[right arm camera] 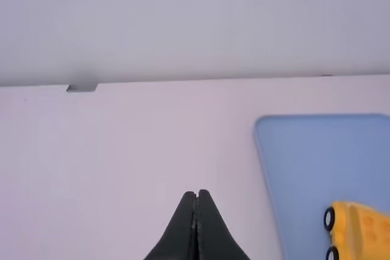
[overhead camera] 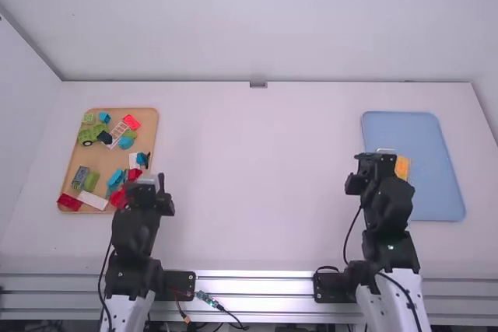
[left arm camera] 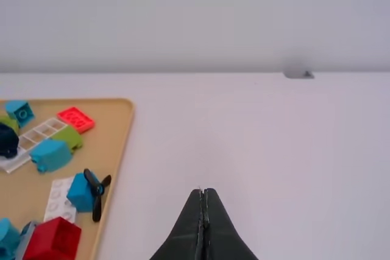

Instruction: Assemble lego blocks to make yellow taxi

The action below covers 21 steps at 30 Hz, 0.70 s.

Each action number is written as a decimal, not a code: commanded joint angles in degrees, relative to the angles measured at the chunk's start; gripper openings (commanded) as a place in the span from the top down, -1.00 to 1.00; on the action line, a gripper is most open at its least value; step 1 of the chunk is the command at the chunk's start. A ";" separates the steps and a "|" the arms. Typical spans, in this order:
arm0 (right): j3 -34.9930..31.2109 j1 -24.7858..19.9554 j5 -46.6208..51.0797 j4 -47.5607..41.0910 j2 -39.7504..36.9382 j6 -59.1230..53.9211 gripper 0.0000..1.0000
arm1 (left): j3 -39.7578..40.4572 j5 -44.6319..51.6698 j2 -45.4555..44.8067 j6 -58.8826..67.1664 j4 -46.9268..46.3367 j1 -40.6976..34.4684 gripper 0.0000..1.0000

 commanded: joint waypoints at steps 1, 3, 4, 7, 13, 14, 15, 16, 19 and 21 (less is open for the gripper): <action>-2.91 0.16 -0.03 0.16 -2.81 0.23 1.00 | -0.58 -0.12 -1.85 0.40 -0.25 0.01 1.00; -5.10 0.16 -0.03 0.16 -5.00 0.23 1.00 | -0.58 -0.12 -3.05 0.40 -0.25 0.01 1.00; -5.89 0.16 -0.03 0.16 -5.79 0.23 1.00 | -0.58 -0.12 -3.40 0.40 -0.25 0.01 1.00; -8.96 0.16 -0.03 0.16 -8.86 0.23 1.00 | -0.58 -0.12 -3.40 0.40 -0.25 0.01 1.00; -13.88 0.16 -0.03 0.16 -13.78 0.23 1.00 | -0.58 -0.12 -3.40 0.40 -0.25 0.01 1.00; -14.75 0.16 -0.03 0.16 -14.65 0.23 1.00 | -0.58 -0.12 -3.40 0.40 -0.25 0.01 1.00; -15.61 0.16 -0.03 0.16 -15.51 0.23 1.00 | -0.58 -0.12 -3.40 0.40 -0.25 0.01 1.00; -16.45 0.16 -0.03 0.16 -16.35 0.23 1.00 | -0.58 -0.12 -3.40 0.40 -0.25 0.01 1.00; -18.28 0.16 -0.03 0.16 -18.18 0.23 1.00 | -0.58 -0.12 -3.40 0.40 -0.25 0.01 1.00; -19.38 0.16 -0.03 0.16 -19.36 0.23 1.00 | -0.58 -0.12 -3.40 0.40 -0.25 0.01 1.00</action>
